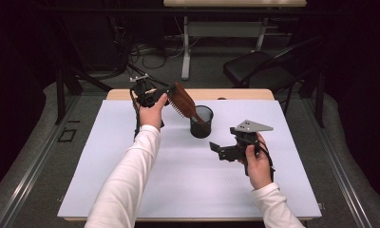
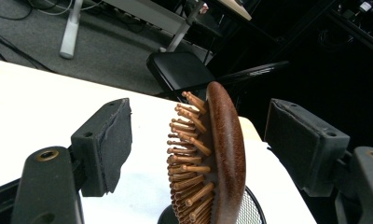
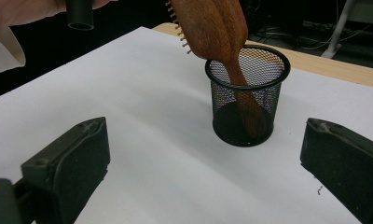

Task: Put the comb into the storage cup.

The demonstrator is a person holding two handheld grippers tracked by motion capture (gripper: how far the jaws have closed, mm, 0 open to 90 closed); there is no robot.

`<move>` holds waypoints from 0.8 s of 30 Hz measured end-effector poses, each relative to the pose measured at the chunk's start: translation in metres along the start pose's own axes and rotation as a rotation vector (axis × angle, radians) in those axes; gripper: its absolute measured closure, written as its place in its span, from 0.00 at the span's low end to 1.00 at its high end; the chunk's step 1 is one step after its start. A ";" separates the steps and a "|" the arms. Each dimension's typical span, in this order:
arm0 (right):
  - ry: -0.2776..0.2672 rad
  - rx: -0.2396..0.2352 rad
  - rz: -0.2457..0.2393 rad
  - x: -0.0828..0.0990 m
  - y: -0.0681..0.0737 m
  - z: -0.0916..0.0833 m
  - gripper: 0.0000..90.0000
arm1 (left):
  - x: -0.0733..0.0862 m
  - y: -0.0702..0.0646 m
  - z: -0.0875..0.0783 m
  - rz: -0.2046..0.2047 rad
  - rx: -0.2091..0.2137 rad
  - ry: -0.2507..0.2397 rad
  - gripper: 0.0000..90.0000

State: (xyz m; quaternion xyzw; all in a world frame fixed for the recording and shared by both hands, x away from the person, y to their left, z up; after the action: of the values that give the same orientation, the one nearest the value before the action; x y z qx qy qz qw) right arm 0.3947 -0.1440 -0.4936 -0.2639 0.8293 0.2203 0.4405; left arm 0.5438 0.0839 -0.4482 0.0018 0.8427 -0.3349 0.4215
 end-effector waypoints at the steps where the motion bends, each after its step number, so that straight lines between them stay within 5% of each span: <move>1: 0.000 0.000 0.001 0.000 0.000 0.000 0.01 | 0.000 0.000 0.000 0.000 0.002 0.001 0.26; 24: 0.000 0.003 0.003 0.000 -0.001 0.000 0.01 | -0.008 0.008 -0.021 0.045 -0.020 0.001 0.31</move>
State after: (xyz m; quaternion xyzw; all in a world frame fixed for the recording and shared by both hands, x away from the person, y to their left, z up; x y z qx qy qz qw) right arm 0.3949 -0.1449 -0.4937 -0.2623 0.8300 0.2197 0.4405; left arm 0.5364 0.1044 -0.4386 0.0165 0.8459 -0.3172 0.4285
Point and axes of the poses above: each handheld gripper's, and its own axes: z roughly forward along the jaws, x roughly out of its underside, y roughly to its left, the point moved 7 cm from there along z, roughly forward along the jaws, and after that the axes turned 6 degrees about y, right-handed, at the moved point
